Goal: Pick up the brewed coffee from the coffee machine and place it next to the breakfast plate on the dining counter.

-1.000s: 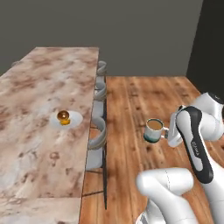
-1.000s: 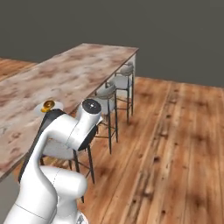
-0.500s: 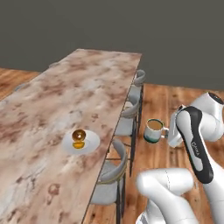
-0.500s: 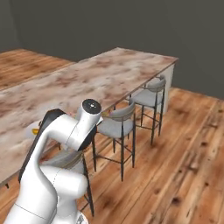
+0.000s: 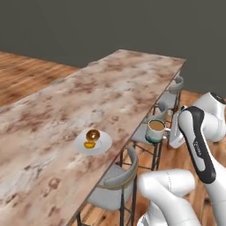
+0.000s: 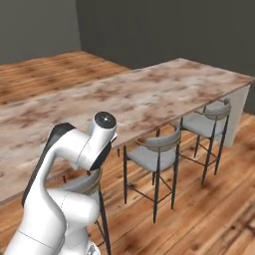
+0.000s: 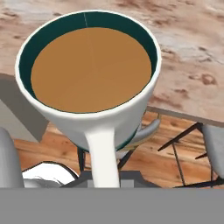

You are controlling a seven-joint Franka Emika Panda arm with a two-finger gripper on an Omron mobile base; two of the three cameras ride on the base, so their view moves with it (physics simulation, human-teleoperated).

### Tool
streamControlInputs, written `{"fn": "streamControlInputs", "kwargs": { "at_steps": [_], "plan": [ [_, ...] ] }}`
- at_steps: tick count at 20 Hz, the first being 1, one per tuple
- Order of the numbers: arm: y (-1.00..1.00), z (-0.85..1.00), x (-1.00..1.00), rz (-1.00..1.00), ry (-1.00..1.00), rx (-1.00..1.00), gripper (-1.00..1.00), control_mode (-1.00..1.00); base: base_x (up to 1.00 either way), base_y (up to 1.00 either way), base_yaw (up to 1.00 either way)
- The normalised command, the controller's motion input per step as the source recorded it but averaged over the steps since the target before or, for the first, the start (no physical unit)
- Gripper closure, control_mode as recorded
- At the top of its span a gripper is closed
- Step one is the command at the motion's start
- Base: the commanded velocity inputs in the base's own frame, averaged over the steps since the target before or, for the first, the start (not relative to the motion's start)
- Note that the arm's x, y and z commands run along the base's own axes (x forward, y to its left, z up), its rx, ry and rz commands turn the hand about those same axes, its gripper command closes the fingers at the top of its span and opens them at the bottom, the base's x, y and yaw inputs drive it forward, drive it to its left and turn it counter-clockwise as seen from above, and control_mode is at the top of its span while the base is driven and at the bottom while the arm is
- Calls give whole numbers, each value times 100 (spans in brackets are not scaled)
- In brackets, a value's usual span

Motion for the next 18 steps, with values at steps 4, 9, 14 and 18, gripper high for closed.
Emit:
{"fn": "streamControlInputs", "kwargs": {
  "at_steps": [4,9,14,18],
  "plan": [
    [0,0,0,0,0,0,100,100,100,0,51],
    [0,0,0,0,0,0,100,100,100,0,54],
    [0,0,0,0,0,0,100,100,100,0,56],
    [0,0,0,0,0,0,100,100,100,0,53]
  ]
}}
